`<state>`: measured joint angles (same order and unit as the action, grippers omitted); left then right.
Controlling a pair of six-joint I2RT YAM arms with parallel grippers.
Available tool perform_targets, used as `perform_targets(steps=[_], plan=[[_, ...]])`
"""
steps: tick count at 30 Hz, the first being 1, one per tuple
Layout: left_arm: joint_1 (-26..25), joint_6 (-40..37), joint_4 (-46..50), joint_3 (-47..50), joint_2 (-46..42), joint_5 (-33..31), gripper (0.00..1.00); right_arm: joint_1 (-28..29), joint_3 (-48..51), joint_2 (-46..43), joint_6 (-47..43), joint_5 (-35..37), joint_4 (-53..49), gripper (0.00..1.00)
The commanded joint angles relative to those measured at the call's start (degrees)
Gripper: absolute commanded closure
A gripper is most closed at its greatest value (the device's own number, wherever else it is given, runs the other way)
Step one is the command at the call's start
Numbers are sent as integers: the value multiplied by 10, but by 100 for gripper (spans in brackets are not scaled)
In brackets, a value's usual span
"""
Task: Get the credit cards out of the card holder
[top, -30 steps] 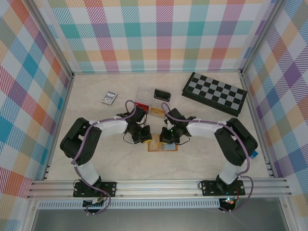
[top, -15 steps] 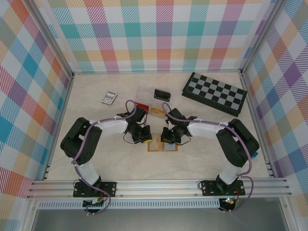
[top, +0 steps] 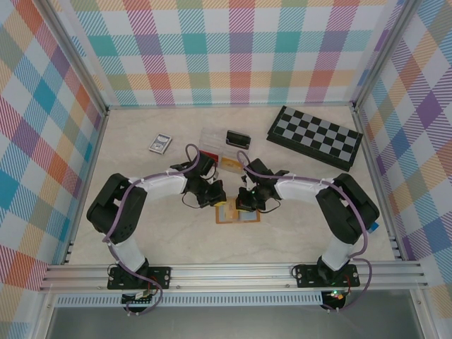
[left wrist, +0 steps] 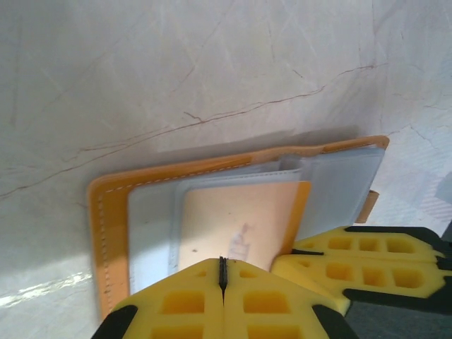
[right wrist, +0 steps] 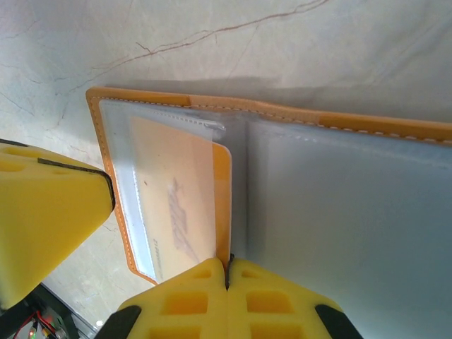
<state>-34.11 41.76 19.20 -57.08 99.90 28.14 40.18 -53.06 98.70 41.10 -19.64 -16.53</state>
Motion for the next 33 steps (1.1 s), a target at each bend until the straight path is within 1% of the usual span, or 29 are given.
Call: perform_targets(steps=[1,13,18,24,33], plan=[[-7,-2,-5,-12,16,15,100,1,-7,13,-12,-9,-9,97],[-7,-40,74,-13,47,-48,100,1,-8,12,-27,-5,-20,97],[-7,-57,97,-8,43,-67,100,-2,-1,-3,-43,4,-31,98],[-6,-66,100,-12,44,-68,100,-10,7,-17,-49,12,-41,100],[-6,-73,102,-17,49,-70,100,-19,20,-39,-54,10,-43,100]])
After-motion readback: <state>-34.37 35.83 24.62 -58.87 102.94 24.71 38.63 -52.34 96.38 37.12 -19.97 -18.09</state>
